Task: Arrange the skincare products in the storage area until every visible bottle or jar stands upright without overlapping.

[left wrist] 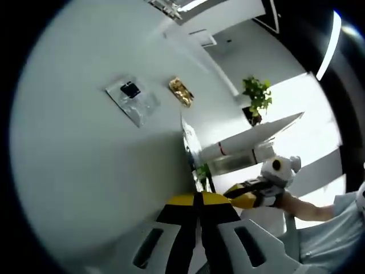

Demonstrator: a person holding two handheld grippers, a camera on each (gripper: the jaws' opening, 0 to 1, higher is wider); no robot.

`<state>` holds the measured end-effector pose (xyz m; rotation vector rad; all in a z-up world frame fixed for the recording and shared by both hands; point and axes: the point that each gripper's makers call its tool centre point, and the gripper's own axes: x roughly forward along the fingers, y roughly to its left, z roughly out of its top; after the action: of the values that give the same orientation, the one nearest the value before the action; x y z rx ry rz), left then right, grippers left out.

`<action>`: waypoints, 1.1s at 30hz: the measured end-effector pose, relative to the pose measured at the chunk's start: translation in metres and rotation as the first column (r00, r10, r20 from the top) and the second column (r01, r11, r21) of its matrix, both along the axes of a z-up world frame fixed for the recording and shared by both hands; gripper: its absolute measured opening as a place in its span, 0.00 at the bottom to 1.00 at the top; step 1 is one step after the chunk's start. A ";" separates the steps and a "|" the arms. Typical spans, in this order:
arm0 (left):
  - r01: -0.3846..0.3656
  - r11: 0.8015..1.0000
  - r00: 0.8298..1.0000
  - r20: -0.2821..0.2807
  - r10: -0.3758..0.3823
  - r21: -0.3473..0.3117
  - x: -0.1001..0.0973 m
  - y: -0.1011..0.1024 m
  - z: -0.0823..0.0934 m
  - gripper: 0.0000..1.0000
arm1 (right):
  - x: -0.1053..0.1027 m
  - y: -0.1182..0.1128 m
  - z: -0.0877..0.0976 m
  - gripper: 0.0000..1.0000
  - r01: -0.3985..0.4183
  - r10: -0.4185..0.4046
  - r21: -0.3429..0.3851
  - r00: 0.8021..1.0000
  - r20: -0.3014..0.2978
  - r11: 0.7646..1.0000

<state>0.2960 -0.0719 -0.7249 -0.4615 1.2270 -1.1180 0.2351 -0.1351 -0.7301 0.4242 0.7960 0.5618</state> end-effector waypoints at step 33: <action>0.047 0.994 0.980 0.188 -0.066 0.100 0.004 -0.010 -0.011 0.00 | 0.013 0.015 -0.014 0.19 -0.232 0.360 -0.495 0.916 0.180 0.838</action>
<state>0.3004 -0.0818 -0.7354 -0.2426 1.1246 -1.1200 0.2482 -0.1202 -0.7440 -0.2270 0.7099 0.6786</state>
